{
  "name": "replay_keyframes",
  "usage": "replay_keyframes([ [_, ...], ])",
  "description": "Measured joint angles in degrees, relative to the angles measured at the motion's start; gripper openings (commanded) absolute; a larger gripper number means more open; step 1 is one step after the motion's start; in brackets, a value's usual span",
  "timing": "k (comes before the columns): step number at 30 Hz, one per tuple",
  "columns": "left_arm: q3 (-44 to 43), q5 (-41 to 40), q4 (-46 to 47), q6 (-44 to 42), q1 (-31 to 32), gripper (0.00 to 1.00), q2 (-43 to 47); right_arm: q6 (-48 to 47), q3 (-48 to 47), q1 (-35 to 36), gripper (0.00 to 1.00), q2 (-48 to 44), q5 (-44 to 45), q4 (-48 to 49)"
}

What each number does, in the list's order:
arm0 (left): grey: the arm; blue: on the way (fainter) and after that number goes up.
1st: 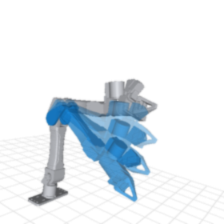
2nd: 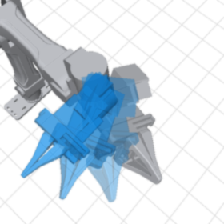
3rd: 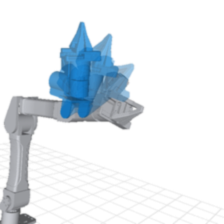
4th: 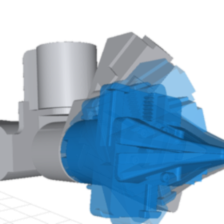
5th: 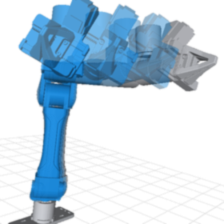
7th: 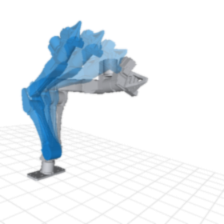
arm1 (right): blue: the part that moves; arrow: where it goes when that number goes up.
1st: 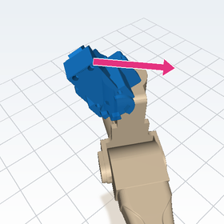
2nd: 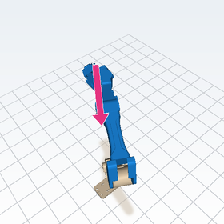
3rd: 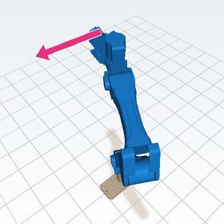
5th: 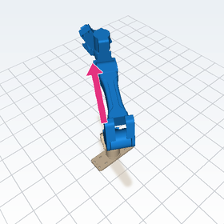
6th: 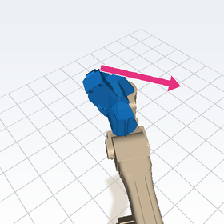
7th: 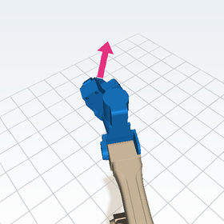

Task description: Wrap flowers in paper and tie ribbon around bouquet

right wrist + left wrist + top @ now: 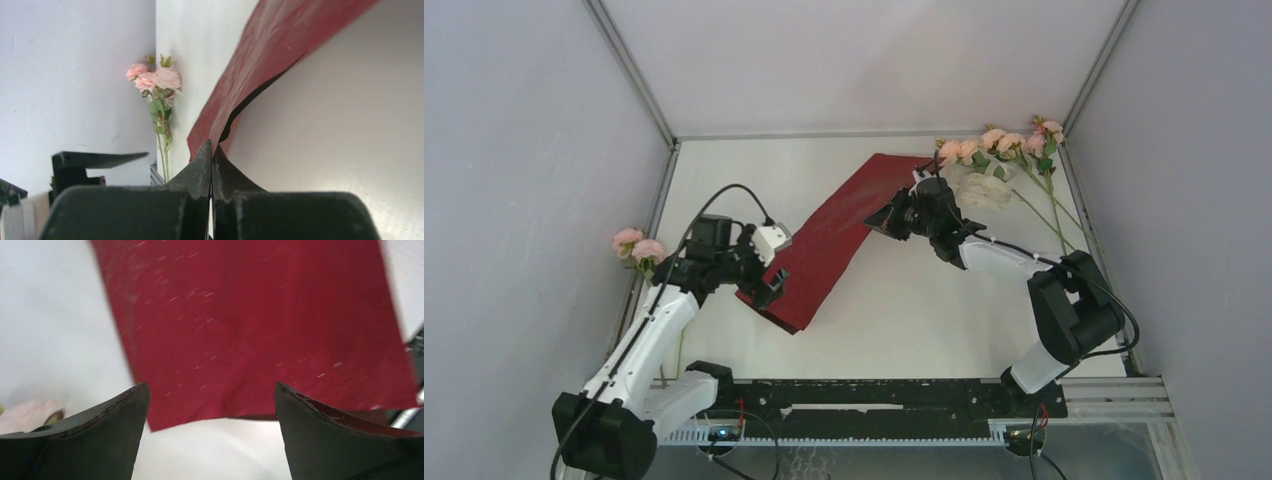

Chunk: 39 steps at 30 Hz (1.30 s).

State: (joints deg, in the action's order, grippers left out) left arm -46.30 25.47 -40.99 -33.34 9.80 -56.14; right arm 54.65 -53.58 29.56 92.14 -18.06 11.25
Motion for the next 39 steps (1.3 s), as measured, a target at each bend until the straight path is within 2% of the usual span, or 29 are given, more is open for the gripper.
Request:
replay_keyframes([
  [4,-1.84,0.85,-2.84,2.38,8.98,1.0,0.11,0.87,-1.73,2.91,0.0,-1.92,2.75,-1.2],
  [12,-11.87,1.16,-2.56,11.41,17.79,0.98,0.22,1.36,-3.41,7.39,0.0,-5.07,9.07,-3.28],
  [14,-12.41,0.59,-2.27,13.42,19.5,0.9,0.13,1.18,-4.33,7.98,0.0,-5.16,10.54,-4.31],
  [17,-12.46,-1.42,-1.18,15.56,20.28,0.67,-0.52,0.87,-5.44,8.98,0.0,-5.16,12.13,-5.51],
  [22,-13.35,-8.17,0.87,17.79,20.31,0.42,-3.89,-0.13,-6.32,10.34,0.0,-5.16,13.84,-7.02],
  [26,-14.95,-11.89,1.49,18.34,20.31,0.4,-6.71,-0.76,-6.38,10.38,0.0,-5.16,14.58,-8.0],
  [28,-15.45,-12.98,1.53,18.32,20.31,0.34,-7.21,-1.03,-6.38,10.38,0.0,-5.16,14.6,-8.28],
  [30,-15.65,-14.05,2.08,18.32,20.31,0.33,-7.26,-1.44,-6.38,10.38,0.0,-5.16,14.6,-8.44],
  [34,-15.76,-16.06,3.19,18.05,20.31,0.33,-7.54,-2.03,-6.38,10.38,0.0,-5.16,14.38,-8.52],
  [39,-15.85,-16.79,3.21,17.2,20.31,0.42,-8.92,-2.56,-6.38,10.38,0.0,-5.16,14.08,-8.55],
])
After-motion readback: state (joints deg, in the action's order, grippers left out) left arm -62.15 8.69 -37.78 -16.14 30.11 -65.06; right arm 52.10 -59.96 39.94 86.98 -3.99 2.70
